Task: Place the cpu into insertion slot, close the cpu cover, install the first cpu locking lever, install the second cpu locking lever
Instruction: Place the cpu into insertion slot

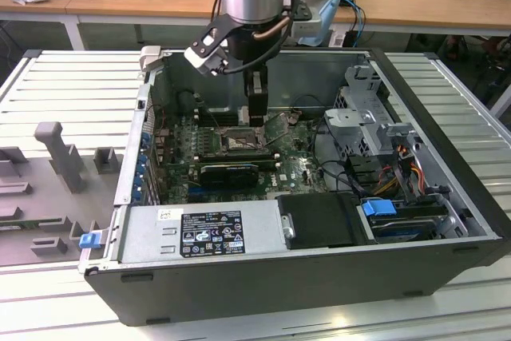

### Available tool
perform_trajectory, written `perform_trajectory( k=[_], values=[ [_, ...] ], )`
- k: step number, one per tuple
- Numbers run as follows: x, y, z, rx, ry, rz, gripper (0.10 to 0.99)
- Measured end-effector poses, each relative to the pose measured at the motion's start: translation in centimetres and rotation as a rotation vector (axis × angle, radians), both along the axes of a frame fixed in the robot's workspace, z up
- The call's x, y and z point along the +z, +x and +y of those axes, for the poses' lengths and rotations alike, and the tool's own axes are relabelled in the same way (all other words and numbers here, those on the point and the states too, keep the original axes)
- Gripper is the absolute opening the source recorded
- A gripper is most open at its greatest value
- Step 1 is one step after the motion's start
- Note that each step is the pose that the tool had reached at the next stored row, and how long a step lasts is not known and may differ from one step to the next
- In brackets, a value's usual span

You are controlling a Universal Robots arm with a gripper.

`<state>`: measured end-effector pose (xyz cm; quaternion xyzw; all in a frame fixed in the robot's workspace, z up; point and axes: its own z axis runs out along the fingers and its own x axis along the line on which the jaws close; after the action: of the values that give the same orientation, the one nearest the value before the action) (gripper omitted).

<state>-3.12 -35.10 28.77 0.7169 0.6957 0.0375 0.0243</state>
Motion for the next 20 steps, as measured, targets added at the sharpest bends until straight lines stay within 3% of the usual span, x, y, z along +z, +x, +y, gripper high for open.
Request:
perform_trajectory(
  k=[2,4,7,12,16,20],
  values=[
    [-0.28,-0.03,0.40,0.009,0.001,0.0006,0.529],
    [-0.48,-0.03,0.81,0.009,0.001,0.0047,0.529],
    [-0.77,-0.04,0.90,0.009,0.003,0.0105,0.529],
    [-1.23,-0.03,0.99,0.009,0.003,0.0158,0.529],
    [-1.70,-0.07,1.46,0.009,0.004,0.0176,0.529],
    [-2.88,-0.34,1.73,0.013,0.004,0.0177,0.529]
  ],
)
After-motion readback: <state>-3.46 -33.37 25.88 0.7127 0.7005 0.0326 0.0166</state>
